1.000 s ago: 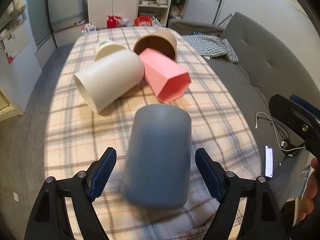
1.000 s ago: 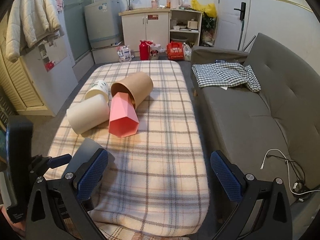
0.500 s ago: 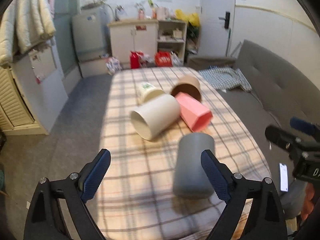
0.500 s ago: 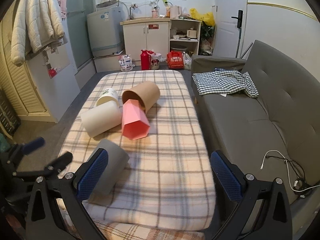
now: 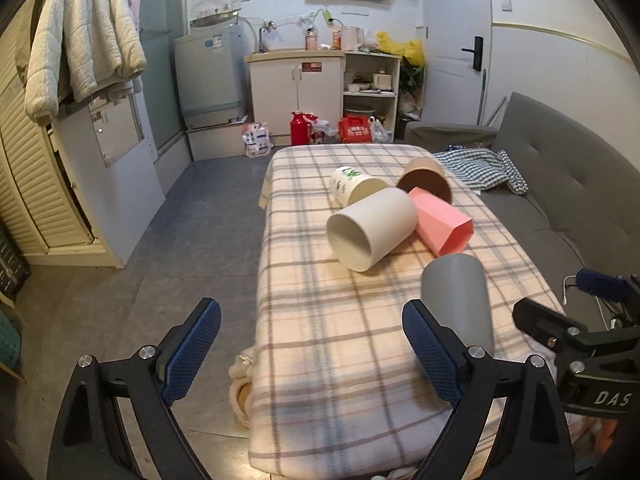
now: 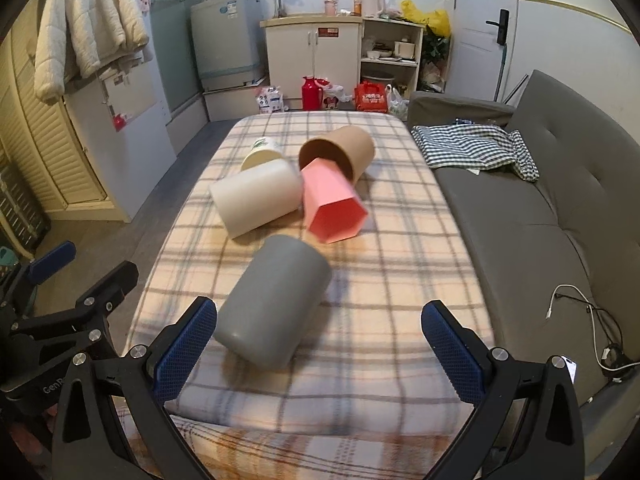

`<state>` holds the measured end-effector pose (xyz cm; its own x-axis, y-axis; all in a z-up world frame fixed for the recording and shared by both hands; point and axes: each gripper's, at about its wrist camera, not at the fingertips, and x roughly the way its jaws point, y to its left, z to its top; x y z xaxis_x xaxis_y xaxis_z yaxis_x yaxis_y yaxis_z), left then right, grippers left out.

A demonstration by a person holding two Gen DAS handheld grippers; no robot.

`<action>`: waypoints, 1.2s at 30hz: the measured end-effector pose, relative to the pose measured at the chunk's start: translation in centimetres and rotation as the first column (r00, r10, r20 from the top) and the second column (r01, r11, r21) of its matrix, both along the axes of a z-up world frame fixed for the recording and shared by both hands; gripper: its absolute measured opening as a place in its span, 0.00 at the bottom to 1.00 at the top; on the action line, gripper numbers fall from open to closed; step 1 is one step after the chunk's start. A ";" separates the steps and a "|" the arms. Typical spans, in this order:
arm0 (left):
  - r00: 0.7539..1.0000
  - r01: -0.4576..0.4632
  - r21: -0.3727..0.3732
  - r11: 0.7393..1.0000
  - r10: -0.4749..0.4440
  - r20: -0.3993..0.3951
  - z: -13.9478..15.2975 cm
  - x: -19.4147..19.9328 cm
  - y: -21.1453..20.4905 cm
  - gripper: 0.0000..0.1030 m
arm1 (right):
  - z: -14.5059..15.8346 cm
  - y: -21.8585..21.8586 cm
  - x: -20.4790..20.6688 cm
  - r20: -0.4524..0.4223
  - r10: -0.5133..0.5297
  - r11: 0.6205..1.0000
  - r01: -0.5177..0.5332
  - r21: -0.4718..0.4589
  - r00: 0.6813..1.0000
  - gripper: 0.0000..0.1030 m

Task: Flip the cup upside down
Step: 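Lower the grey cup onto the table and open the left gripper, then grasp the grey cup with the right gripper and tip it upright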

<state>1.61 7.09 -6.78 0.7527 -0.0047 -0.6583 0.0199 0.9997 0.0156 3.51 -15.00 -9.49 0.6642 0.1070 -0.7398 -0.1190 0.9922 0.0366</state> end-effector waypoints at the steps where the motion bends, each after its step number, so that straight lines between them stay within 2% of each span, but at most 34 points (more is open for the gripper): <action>1: 1.000 -0.005 -0.003 1.000 0.005 -0.005 -0.2 0.0 0.3 0.92 | -0.4 0.3 0.2 -0.014 0.000 1.000 0.000 0.000 1.000 1.00; 9: 0.997 -0.061 -0.002 0.998 0.061 -0.039 -1.9 0.4 2.2 0.92 | -3.5 2.6 1.9 -0.127 0.007 0.999 -0.003 0.032 0.992 0.99; 13: 0.996 -0.080 -0.025 0.996 0.079 -0.048 -2.3 0.7 3.5 0.92 | -4.5 3.7 2.7 -0.157 0.019 0.999 -0.014 0.036 0.987 0.95; 18: 0.993 -0.103 -0.019 0.994 0.102 -0.057 -2.9 1.0 4.4 0.92 | -5.6 4.6 3.4 -0.191 0.024 0.999 -0.016 0.040 0.981 0.93; 20: 0.992 -0.109 -0.026 0.994 0.107 -0.066 -3.1 1.1 4.7 0.92 | -6.2 4.7 3.7 -0.205 0.019 0.999 -0.012 0.034 0.979 0.91; 24: 0.990 -0.114 -0.026 0.993 0.111 -0.081 -3.3 1.2 4.7 0.92 | -7.1 4.0 4.1 -0.255 0.011 0.998 0.004 0.060 0.967 0.80; 27: 0.991 -0.106 -0.026 0.994 0.104 -0.082 -3.2 1.2 4.4 0.92 | -7.0 3.6 4.1 -0.260 0.031 0.997 -0.010 0.081 0.965 0.75; 36: 0.994 -0.078 0.007 0.997 0.078 -0.075 -2.5 1.0 2.8 0.92 | -5.3 1.9 3.4 -0.222 0.039 0.997 -0.024 0.071 0.974 0.75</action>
